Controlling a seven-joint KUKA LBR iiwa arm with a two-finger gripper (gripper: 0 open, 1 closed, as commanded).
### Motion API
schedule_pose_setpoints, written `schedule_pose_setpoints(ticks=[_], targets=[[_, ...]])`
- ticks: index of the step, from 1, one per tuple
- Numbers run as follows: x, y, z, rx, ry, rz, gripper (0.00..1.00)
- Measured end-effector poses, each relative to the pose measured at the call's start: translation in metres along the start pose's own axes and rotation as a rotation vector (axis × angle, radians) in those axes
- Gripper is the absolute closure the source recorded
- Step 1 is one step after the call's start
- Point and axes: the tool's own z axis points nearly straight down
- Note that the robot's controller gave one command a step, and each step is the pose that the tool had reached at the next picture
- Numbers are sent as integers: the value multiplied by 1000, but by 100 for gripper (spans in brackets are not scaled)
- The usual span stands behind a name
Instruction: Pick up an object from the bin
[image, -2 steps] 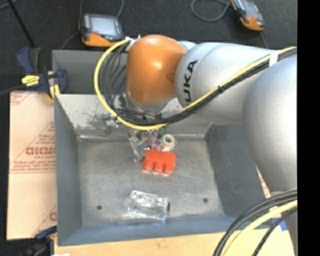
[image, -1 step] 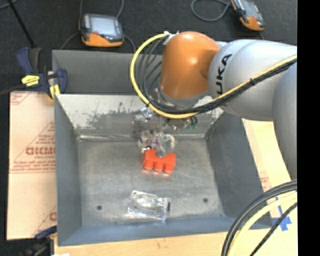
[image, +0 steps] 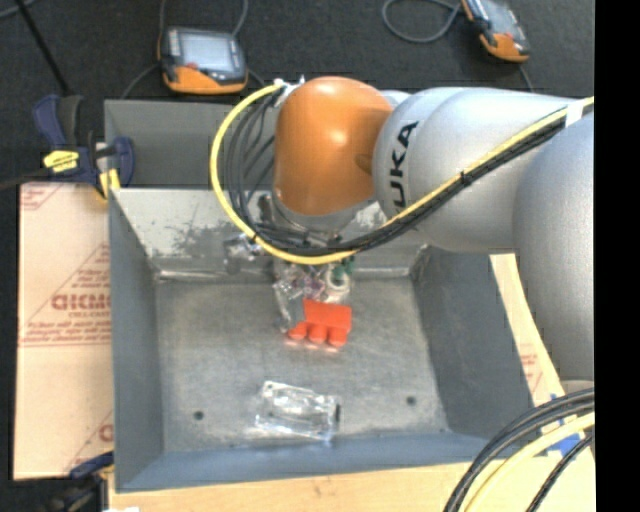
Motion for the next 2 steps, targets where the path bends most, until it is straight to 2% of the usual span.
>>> schedule_pose_setpoints(ticks=[1, 2], targets=[[42, -72, 64, 3, 2, 44, 0], [43, -96, 116, 6, -3, -403, 0]])
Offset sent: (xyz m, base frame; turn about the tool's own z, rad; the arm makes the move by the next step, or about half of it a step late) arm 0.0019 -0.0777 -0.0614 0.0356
